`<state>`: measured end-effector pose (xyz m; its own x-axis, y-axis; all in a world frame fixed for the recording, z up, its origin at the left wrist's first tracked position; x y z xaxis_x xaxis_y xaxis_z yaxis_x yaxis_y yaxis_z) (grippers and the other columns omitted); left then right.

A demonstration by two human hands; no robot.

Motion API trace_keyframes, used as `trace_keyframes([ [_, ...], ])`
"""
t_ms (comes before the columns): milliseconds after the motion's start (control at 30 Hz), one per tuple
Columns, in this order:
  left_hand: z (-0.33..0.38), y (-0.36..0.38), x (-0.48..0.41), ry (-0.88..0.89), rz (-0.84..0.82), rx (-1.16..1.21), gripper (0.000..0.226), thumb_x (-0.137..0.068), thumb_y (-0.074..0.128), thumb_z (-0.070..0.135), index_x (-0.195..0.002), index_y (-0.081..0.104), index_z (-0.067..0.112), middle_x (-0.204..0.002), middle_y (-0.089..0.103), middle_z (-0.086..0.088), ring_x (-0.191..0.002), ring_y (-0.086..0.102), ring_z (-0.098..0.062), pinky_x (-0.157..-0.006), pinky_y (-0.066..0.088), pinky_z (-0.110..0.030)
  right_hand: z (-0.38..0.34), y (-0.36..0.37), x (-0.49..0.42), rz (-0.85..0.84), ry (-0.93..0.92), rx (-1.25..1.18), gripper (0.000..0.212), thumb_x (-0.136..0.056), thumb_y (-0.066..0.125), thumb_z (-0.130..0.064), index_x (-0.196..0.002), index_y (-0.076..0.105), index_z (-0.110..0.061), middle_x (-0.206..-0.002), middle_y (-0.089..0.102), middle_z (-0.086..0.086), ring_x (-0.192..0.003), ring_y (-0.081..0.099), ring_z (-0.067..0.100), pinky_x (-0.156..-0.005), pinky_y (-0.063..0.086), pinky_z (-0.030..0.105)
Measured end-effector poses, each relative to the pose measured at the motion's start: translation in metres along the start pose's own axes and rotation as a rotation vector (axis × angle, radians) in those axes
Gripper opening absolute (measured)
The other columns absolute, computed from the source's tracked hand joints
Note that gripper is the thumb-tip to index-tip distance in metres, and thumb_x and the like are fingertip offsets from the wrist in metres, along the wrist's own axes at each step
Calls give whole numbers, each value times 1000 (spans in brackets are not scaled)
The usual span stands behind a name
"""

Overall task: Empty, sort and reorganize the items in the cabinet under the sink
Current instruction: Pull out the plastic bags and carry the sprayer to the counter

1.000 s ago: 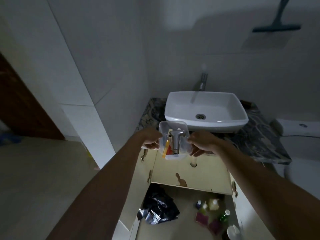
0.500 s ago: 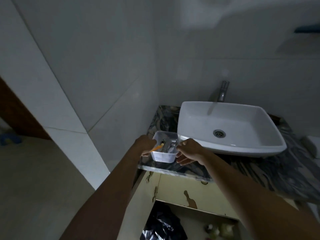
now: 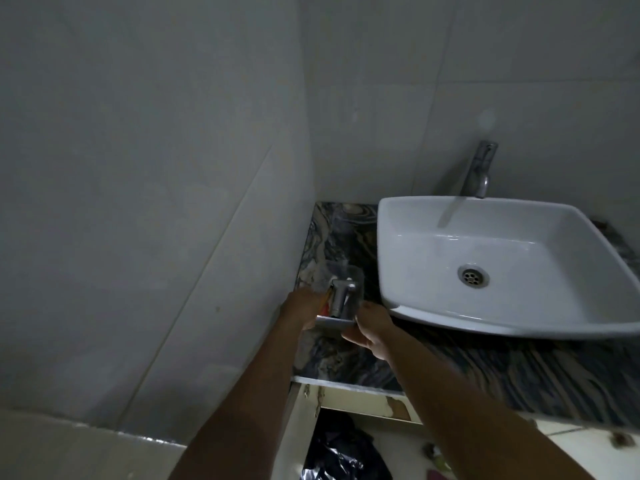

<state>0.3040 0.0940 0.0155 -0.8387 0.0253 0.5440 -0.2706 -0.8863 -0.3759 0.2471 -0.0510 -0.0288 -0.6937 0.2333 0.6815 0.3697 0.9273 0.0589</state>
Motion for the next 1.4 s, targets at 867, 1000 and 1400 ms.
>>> trace_keyframes([
  [867,-2,2,-61,50,61,376,40,-98,49,37,-136,52,24,-136,51,-6,-116,54,-26,-81,55,-39,-39,41,-103,-14,-112,-103,29,-89,58,-18,-114,69,-28,-102,75,10,-100,70,36,-90,55,58],
  [1000,0,-1,-62,58,60,346,14,-98,50,37,-110,56,33,-120,53,-4,-102,54,-24,-86,56,-45,-39,42,-124,-49,-123,-11,25,-89,58,-20,-108,73,-25,-103,76,9,-100,70,33,-95,54,53],
  [1400,3,-6,-65,101,23,210,51,-81,53,58,-124,59,31,-119,58,-1,-115,57,-28,-97,51,-51,-70,52,-103,-67,-188,268,27,-100,44,-23,-115,67,-22,-115,69,7,-104,64,26,-97,52,40],
])
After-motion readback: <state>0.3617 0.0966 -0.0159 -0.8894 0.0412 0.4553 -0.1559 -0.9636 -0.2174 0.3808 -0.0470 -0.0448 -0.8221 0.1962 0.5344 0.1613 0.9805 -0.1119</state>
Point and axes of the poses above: each hand's wrist, its own x-axis away from the middle knuckle, its own y-axis out of the palm, z = x × y, the point moved 5 cm from there along -x, towards the middle knuckle
